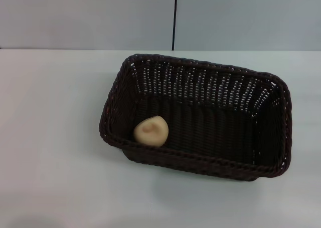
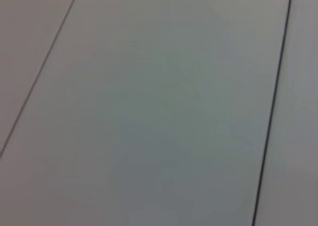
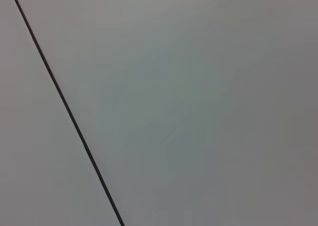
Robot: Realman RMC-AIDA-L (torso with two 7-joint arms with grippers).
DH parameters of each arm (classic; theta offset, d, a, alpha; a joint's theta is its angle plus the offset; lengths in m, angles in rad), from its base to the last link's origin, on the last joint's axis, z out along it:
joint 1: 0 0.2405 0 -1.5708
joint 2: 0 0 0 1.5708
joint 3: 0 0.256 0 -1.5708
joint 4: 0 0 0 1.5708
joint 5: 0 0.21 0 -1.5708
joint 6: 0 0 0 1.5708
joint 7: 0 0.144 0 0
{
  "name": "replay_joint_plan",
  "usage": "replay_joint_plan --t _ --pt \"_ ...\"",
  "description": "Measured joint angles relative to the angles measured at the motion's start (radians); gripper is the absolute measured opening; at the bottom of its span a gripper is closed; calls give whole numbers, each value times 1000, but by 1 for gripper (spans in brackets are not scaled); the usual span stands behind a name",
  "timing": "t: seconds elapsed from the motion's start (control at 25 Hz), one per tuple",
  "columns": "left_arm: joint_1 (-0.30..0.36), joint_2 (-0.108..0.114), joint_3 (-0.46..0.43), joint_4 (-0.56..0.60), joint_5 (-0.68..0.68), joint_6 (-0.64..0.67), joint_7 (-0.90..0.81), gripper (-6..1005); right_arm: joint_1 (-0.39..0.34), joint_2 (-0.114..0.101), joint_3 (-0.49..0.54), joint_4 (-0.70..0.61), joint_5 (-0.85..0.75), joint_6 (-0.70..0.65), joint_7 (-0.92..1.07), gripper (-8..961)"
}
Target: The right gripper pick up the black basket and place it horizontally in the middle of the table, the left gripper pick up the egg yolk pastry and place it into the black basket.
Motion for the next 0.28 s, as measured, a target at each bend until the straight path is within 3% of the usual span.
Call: replay_joint_plan --t 0.28 --pt "-9 -1 -9 0 -1 -18 0 647 4 1 10 -2 0 4 0 467"
